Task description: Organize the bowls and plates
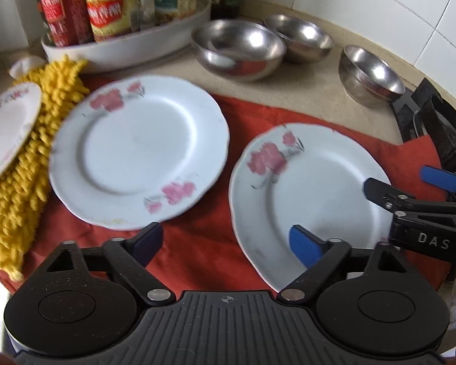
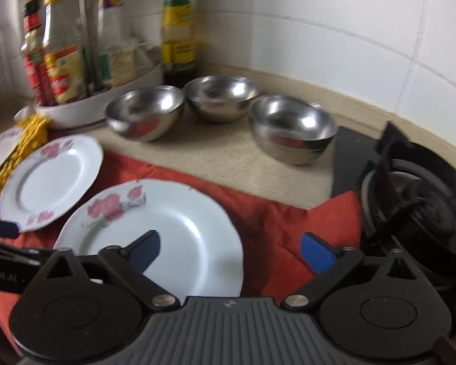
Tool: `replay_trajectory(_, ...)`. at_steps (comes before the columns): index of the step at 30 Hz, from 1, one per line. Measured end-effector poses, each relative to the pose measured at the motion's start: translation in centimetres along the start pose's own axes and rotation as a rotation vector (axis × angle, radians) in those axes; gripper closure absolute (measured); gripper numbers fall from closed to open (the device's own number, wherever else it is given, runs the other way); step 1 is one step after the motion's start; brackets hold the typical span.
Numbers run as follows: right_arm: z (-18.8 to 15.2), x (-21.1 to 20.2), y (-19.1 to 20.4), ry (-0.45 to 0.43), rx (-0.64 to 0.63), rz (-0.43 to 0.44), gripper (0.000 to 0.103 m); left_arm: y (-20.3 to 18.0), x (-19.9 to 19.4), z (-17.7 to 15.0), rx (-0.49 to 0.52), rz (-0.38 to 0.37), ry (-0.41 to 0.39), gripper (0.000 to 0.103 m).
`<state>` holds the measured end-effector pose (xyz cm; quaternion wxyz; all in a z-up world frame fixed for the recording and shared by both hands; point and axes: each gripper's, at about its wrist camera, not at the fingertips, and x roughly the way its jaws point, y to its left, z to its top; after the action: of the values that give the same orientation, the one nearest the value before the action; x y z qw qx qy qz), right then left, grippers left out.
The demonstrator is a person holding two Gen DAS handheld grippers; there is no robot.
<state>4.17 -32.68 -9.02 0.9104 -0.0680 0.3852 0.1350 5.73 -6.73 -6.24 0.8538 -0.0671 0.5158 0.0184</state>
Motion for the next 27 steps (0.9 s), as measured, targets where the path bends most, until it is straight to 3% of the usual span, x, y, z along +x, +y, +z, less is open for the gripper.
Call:
replay_trajectory(2, -0.1, 0.6, -0.4, 0.027, -0.012, 0.037, 0.013, -0.3, 0.4, -0.1, -0.005, -0.003, 0.019, 0.018)
replay_trajectory(4, -0.2, 1.2, -0.7, 0.046, -0.017, 0.075, 0.024, -0.6, 0.6, -0.1, -0.01, 0.008, 0.022, 0.018)
replay_trajectory(9, -0.4, 2.4, -1.6, 0.111, -0.002, 0.194, 0.038, -1.6, 1.1, 0.1, -0.009, 0.023, 0.022, 0.018)
replay_trajectory(12, -0.4, 2.5, -1.8, 0.11, -0.011, 0.235, 0.043, -2.2, 1.4, 0.3, -0.005, 0.026, 0.022, 0.016)
replay_trajectory(19, -0.4, 2.5, -2.7, 0.1, -0.026, 0.293, 0.046, -2.5, 2.2, 0.3, 0.014, -0.004, 0.016, 0.0)
replay_trajectory(24, -0.4, 2.5, -3.2, 0.096, -0.058, 0.321, 0.05, -2.8, 2.4, 0.3, 0.062, -0.007, -0.003, 0.001)
replay_trajectory(25, -0.4, 2.5, -3.2, 0.092, -0.059, 0.328, 0.052, -2.7, 2.4, 0.4, 0.066, -0.022, -0.01, 0.004)
replay_trajectory(26, -0.4, 2.5, -3.3, 0.088, -0.048, 0.328, 0.053, -2.8, 2.3, 0.6, 0.081, -0.049, -0.026, 0.014)
replay_trajectory(27, -0.4, 2.5, -3.3, 0.087, -0.036, 0.326, 0.055, -2.9, 2.1, 0.7, 0.1, -0.082, -0.041, 0.014)
